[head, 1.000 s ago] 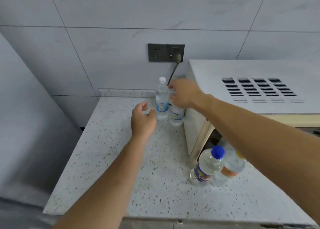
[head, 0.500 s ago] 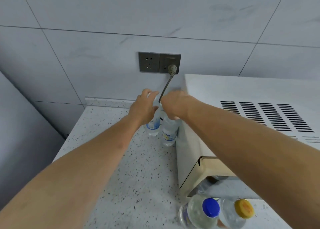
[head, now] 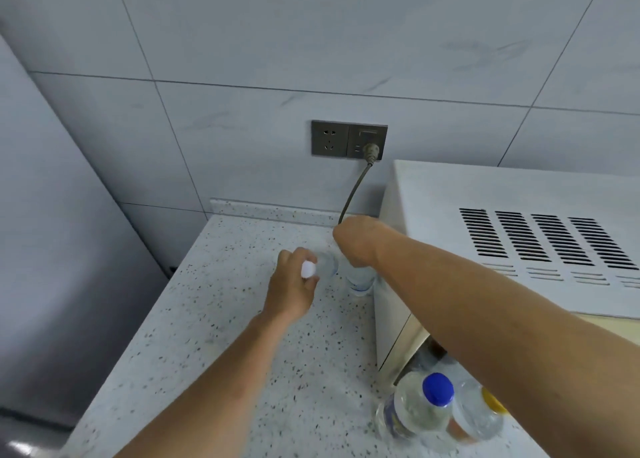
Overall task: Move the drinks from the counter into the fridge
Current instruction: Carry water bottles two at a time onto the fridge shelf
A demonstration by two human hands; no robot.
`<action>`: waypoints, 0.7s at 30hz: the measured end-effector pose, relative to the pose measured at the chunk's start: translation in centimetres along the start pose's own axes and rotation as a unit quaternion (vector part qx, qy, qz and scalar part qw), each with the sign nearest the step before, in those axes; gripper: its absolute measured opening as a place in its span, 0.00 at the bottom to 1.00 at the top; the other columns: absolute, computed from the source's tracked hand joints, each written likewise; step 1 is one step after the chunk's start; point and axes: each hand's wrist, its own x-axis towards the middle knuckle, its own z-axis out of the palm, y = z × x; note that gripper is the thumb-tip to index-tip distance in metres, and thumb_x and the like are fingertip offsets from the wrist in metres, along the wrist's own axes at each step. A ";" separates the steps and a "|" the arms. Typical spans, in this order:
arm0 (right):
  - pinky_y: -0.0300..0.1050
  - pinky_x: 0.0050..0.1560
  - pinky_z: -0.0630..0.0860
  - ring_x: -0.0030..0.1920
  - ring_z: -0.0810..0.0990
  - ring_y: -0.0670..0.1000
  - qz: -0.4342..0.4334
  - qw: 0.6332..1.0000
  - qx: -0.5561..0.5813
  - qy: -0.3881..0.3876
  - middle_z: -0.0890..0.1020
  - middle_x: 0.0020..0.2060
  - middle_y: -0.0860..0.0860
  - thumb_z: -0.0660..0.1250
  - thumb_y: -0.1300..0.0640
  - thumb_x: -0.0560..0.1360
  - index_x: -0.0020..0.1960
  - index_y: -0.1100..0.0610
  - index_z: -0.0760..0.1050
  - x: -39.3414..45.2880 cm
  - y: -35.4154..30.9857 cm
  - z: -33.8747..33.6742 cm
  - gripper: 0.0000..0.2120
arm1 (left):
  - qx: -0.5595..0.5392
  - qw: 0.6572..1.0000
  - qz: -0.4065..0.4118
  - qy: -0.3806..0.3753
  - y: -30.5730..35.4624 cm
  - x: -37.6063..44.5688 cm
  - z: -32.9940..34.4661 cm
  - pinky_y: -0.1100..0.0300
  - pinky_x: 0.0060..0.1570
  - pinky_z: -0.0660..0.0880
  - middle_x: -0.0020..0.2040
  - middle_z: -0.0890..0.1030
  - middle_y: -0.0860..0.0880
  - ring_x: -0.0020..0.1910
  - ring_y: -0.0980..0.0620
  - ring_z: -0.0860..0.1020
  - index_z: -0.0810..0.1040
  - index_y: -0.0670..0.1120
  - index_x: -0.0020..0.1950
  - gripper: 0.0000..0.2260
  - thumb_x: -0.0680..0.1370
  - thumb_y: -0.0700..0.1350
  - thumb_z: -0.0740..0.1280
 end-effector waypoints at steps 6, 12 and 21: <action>0.47 0.47 0.82 0.42 0.81 0.53 0.035 0.994 0.095 0.043 0.82 0.42 0.54 0.69 0.59 0.73 0.45 0.61 0.79 -2.0 -2.1 0.4 0.05 | -0.064 0.996 -0.042 0.056 -1.7 -7.1 -3.2 0.76 0.34 0.72 0.52 0.68 0.51 0.40 0.61 0.75 0.71 0.58 0.51 0.14 0.78 0.40 0.69; 0.46 0.46 0.82 0.46 0.82 0.52 0.011 0.966 0.256 0.024 0.83 0.48 0.52 0.72 0.54 0.72 0.49 0.54 0.81 -4.0 -5.3 1.8 0.07 | -0.075 0.994 -0.038 0.075 -1.7 -11.8 -8.6 0.68 0.37 0.69 0.51 0.74 0.53 0.43 0.59 0.75 0.74 0.58 0.54 0.11 0.77 0.45 0.70; 0.38 0.35 0.68 0.45 0.76 0.49 0.004 0.914 0.387 0.125 0.75 0.43 0.43 0.71 0.53 0.71 0.47 0.50 0.76 -8.3 -11.4 6.1 0.07 | -0.063 0.993 -0.030 0.096 -4.0 -18.0 -11.1 0.67 0.46 0.71 0.55 0.72 0.55 0.50 0.58 0.74 0.71 0.62 0.59 0.14 0.78 0.49 0.69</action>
